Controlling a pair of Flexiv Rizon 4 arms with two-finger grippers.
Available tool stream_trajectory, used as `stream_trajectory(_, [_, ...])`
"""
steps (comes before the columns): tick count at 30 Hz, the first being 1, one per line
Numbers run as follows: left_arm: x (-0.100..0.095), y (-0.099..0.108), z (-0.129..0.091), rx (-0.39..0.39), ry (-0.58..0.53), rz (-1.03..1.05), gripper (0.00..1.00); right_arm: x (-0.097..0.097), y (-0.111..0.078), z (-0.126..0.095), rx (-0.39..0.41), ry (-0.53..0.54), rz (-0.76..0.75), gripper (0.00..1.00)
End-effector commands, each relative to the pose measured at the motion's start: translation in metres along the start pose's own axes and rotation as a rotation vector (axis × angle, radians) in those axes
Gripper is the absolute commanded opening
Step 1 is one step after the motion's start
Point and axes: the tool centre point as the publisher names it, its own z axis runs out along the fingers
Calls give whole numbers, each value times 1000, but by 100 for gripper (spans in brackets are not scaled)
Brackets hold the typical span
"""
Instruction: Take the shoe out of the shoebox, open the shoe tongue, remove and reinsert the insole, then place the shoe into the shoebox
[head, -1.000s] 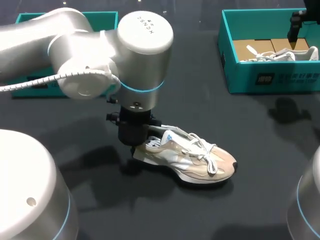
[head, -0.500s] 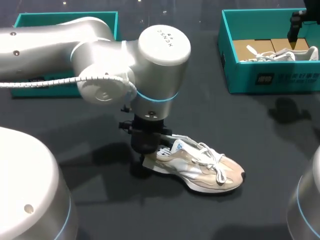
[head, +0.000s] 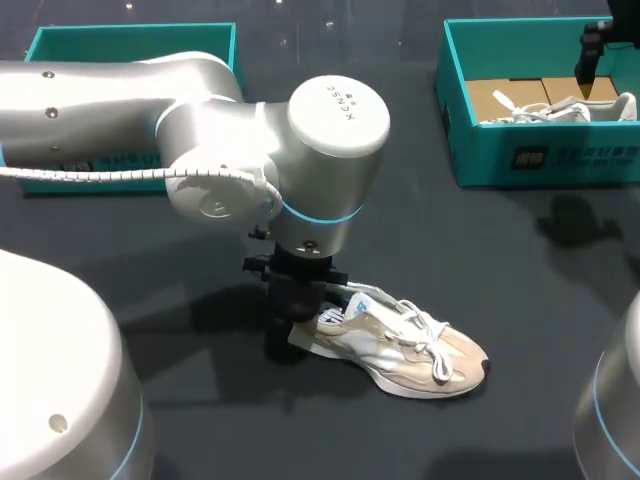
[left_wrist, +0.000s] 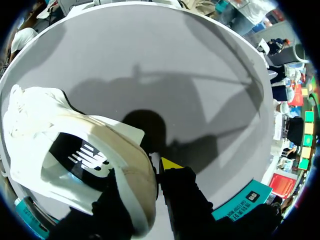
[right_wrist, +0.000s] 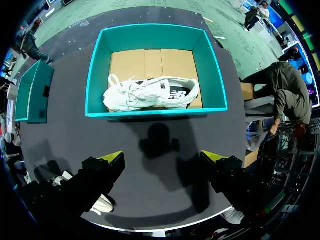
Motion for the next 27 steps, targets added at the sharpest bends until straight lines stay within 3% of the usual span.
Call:
stream_trajectory(1, [-7, 2, 8, 9, 15, -5, 0, 0, 0, 0, -1, 0, 0, 100])
stream_trajectory(3, [-7, 3, 9, 9, 16, -8, 0, 0, 0, 0, -1, 0, 0, 100])
stream_trajectory(5, [-6, 3, 10, 10, 14, -10, 24, 0, 0, 0, -1, 0, 0, 100])
stream_trajectory(8, [-6, 4, 11, 9, 12, -14, 43, 0, 0, 0, -1, 0, 0, 100])
stream_trajectory(9, [-5, 4, 9, 9, 10, -16, 53, 0, 0, 0, -1, 0, 0, 100])
stream_trajectory(11, [-2, 5, 3, 9, -6, -23, 100, 0, 0, 0, -1, 0, 0, 100])
stream_trajectory(19, [22, 14, -45, 54, -121, -108, 100, 0, 0, 0, -1, 0, 0, 100])
stream_trajectory(27, [59, 26, -80, 258, -239, -303, 100, 0, 0, 0, -1, 0, 0, 100])
